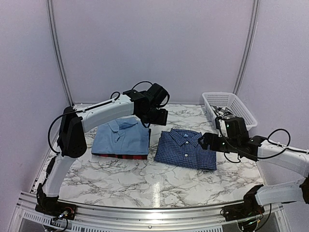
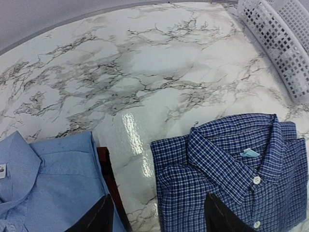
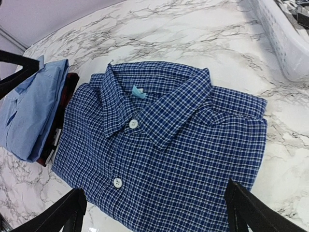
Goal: Fold and stack the long sleeve shirts
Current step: Move the square-folded shirt to the center of the board, then pick up the square-folded shirt from the center of the board.
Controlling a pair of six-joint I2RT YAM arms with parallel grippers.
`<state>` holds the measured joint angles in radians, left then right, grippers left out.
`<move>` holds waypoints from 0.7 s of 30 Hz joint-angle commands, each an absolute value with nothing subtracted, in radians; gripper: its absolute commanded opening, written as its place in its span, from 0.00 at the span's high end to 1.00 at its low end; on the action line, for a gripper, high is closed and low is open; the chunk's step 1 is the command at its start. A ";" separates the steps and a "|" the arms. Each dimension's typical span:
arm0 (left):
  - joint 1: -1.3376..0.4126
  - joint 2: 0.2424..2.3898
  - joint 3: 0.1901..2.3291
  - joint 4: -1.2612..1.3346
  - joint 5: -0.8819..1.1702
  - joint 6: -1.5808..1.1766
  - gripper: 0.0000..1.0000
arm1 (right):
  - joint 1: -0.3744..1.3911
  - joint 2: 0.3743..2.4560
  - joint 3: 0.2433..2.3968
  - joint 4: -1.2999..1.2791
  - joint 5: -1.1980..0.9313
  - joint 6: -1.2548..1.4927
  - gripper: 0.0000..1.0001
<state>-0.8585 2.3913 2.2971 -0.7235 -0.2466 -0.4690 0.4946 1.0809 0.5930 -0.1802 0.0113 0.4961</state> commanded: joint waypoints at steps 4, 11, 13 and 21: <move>-0.861 2.350 2.181 -0.683 -0.034 -0.499 0.37 | 0.373 1.106 0.571 -0.165 0.012 0.505 0.04; -0.851 2.387 2.130 -0.677 0.087 -0.506 0.45 | 0.287 1.159 0.535 -0.125 -0.054 0.514 0.04; -0.850 2.400 2.128 -0.674 0.119 -0.507 0.46 | 0.261 1.170 0.516 -0.103 -0.075 0.514 0.05; -0.851 2.427 2.085 -0.652 0.119 -0.516 0.50 | 0.184 1.248 0.471 -0.013 -0.155 0.508 0.11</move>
<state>-0.8555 2.4031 2.1086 -0.6758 0.1001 -0.5152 0.2104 1.2129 0.4736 -0.0883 -0.1059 0.5041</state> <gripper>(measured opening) 0.512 0.908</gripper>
